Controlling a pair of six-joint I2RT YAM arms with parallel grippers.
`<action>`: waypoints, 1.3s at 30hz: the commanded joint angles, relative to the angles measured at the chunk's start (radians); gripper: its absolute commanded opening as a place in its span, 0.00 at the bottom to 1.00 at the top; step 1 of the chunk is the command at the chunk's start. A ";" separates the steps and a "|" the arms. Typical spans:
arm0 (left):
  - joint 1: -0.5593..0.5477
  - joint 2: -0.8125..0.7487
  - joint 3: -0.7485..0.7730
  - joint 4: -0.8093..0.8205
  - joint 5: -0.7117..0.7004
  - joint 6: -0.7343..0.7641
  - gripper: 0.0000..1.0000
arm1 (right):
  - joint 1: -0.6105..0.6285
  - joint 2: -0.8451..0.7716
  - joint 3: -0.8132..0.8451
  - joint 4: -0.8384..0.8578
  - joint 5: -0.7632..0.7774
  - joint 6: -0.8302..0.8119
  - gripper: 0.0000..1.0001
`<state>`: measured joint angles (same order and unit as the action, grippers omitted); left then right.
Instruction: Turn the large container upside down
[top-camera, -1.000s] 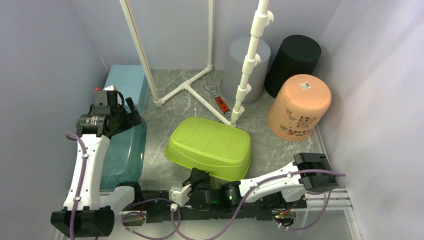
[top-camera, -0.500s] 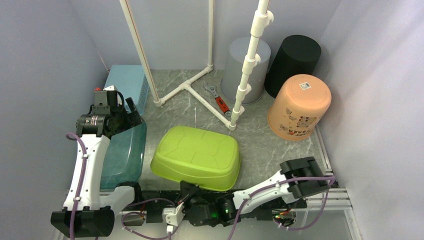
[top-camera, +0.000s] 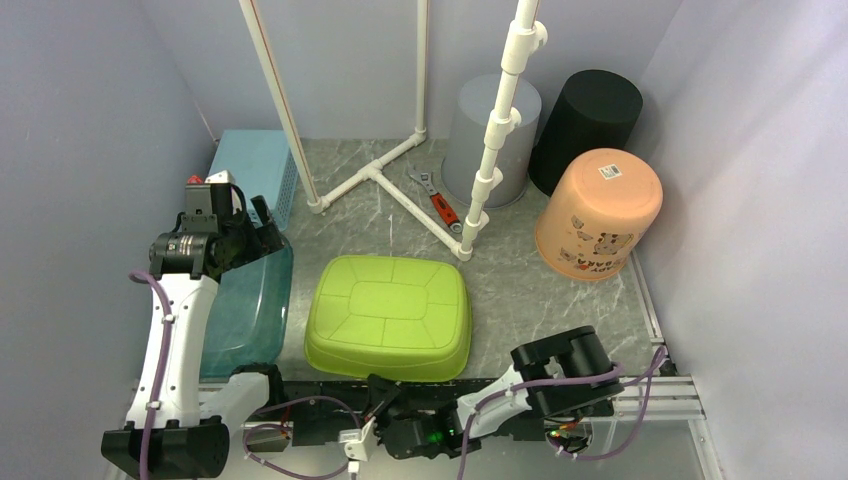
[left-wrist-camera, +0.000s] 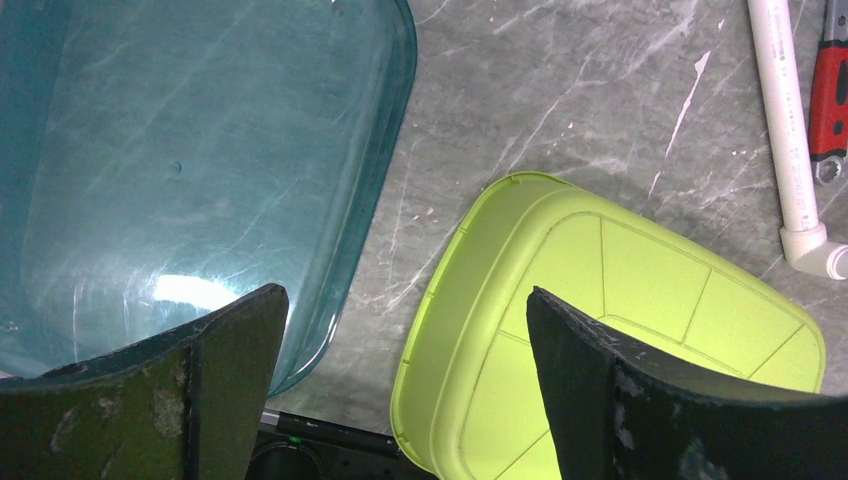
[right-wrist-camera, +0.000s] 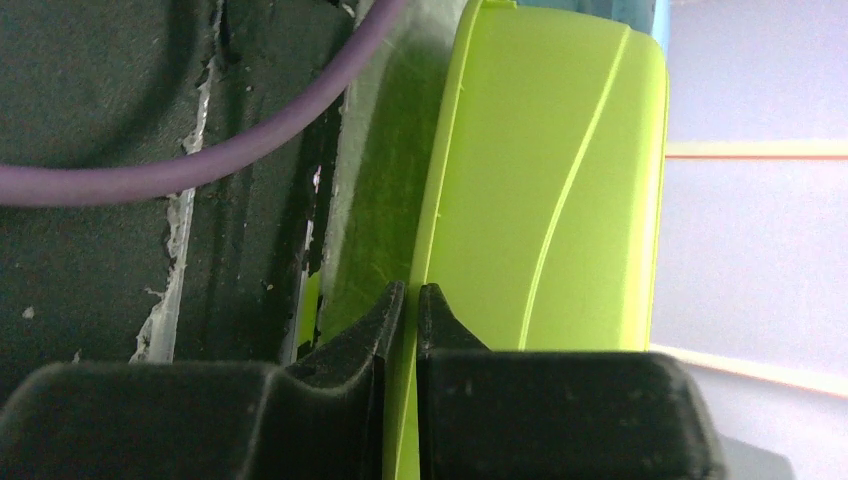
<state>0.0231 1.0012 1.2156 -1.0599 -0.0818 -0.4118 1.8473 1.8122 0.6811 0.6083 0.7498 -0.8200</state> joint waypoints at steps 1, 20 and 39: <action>0.004 -0.018 -0.002 0.012 0.034 0.011 0.94 | -0.003 -0.019 0.034 0.080 0.051 0.090 0.13; 0.003 -0.023 -0.127 0.073 0.306 0.045 0.94 | -0.038 -0.329 -0.017 0.588 0.814 0.282 0.80; 0.003 0.022 -0.236 0.166 0.494 0.004 0.92 | -0.344 -0.306 0.158 1.092 0.982 -0.715 0.96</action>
<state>0.0231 1.0401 0.9859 -0.9367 0.3698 -0.4042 1.5841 1.4162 0.6979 1.5051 1.5555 -1.1316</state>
